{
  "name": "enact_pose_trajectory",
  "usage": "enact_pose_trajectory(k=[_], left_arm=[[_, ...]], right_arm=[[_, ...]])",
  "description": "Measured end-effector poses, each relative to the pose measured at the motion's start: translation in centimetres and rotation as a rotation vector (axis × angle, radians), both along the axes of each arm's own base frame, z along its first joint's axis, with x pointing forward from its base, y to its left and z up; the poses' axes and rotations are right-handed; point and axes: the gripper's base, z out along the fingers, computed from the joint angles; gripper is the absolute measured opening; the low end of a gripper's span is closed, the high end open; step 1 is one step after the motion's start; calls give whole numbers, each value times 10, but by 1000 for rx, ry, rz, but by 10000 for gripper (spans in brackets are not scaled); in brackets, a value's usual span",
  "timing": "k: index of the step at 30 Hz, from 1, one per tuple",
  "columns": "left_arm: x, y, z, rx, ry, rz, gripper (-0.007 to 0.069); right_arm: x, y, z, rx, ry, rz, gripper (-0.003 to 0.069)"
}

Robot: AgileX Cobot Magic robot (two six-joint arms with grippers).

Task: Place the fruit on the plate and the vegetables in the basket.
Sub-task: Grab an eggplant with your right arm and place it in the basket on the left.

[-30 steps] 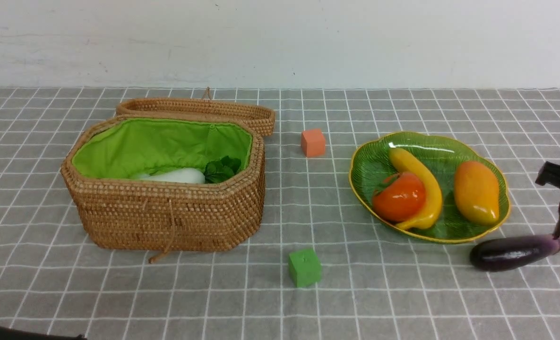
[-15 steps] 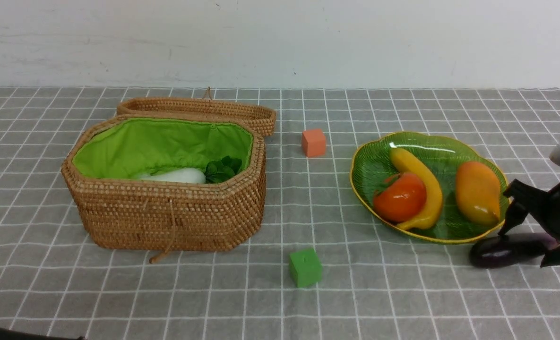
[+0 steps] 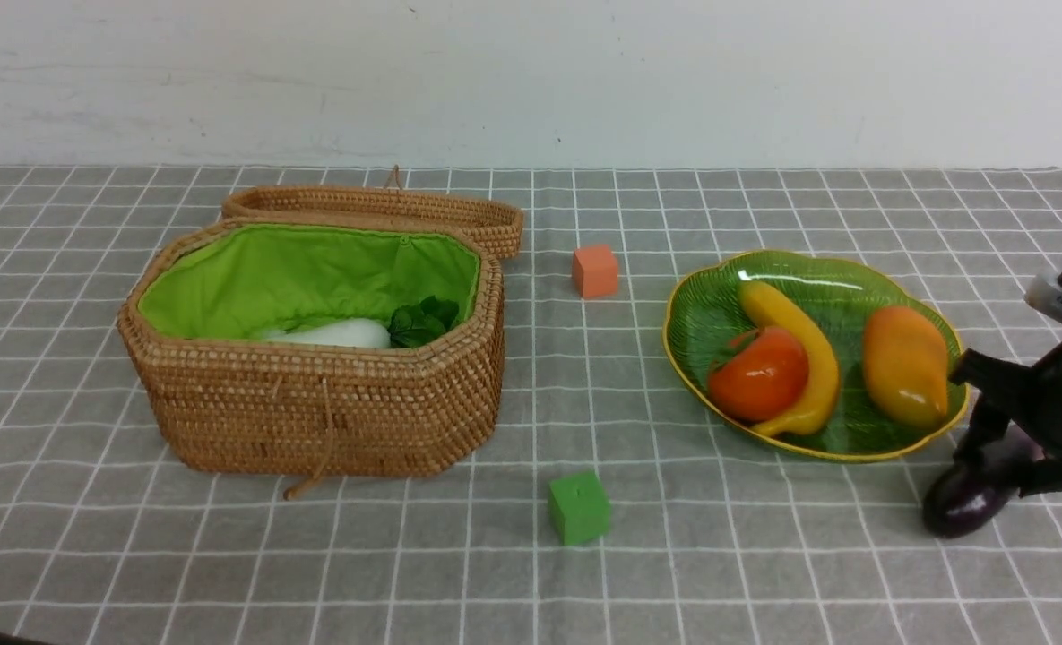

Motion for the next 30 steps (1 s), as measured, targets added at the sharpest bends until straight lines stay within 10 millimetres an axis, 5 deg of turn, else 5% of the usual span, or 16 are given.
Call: enact_pose_trajectory(k=[4,8,10,12,17,18,22,25,26,30], left_arm=[[0,0,0,-1,1,0,-11],[0,0,1,-9,-7,3,-10],[2,0,3,-44,-4,30,-10],[3,0,4,-52,-1,50,-10],[18,14,2,-26,-4,281,-10],[18,14,2,-26,-5,292,-10],[28,28,3,-56,3,509,-10],[32,34,4,-94,17,619,-10],[33,36,4,-108,22,652,-10],[34,39,5,-117,24,688,-10]], right_arm=[[-10,-4,7,-81,71,110,407],[-20,-6,35,-132,112,159,372],[-22,3,85,-143,14,212,372],[-21,13,102,-137,-34,261,372],[-15,131,192,-3,-433,741,371],[-16,141,194,5,-448,774,371],[-12,247,235,17,-810,1162,371],[-3,306,236,-16,-995,1318,371],[4,332,229,-49,-1076,1377,371],[24,384,194,-109,-1176,1444,371]])
